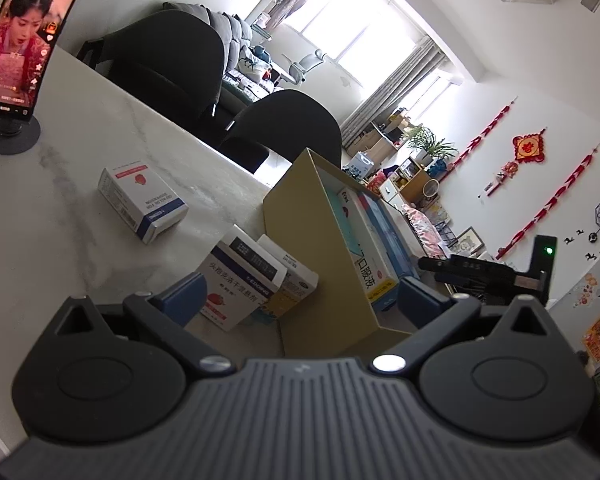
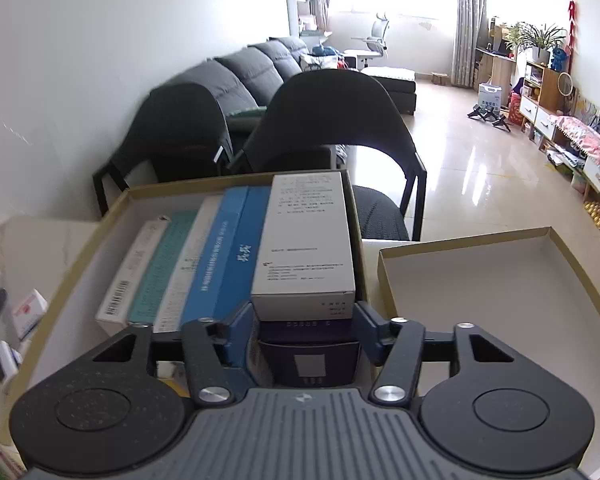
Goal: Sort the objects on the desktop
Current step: 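Lower the white box into the beige box beside the blue boxes, then open the right gripper and withdraw while the left gripper moves to the ibuprofen box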
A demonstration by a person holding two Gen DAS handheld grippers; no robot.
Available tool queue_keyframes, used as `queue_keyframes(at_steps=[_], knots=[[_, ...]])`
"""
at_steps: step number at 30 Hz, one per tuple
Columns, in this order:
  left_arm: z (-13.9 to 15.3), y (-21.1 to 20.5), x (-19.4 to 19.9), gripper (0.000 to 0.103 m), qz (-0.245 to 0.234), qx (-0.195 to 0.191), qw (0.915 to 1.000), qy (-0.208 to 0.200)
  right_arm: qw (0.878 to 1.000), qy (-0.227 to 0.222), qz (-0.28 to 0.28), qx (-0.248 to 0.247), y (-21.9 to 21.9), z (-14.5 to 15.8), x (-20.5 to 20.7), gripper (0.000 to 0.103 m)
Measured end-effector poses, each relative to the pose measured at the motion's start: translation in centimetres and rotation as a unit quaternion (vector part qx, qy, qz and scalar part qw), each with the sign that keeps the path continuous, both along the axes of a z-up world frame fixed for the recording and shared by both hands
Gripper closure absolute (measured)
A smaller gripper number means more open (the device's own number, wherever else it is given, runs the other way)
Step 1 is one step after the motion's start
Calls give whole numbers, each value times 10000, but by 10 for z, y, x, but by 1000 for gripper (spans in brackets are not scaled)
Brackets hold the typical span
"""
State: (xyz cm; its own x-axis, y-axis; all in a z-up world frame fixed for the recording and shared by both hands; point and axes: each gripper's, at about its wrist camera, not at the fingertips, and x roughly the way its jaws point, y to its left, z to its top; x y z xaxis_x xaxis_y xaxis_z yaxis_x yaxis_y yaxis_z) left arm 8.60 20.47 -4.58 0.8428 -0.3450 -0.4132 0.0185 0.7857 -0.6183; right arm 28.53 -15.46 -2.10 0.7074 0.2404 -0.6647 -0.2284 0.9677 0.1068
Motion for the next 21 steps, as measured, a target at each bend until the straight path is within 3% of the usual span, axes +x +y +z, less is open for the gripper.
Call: queue_keyframes(at_steps=[7, 15, 21], knots=[[-1, 4, -10, 0, 57, 73, 9999, 41, 9992, -286, -1, 285, -9, 10, -39, 22], [-4, 11, -23, 0, 154, 193, 9996, 115, 9965, -527, 58, 643, -13, 14, -85, 13], [-8, 17, -34, 0, 259, 317, 9990, 195, 9960, -697, 198, 522, -7, 14, -120, 6]])
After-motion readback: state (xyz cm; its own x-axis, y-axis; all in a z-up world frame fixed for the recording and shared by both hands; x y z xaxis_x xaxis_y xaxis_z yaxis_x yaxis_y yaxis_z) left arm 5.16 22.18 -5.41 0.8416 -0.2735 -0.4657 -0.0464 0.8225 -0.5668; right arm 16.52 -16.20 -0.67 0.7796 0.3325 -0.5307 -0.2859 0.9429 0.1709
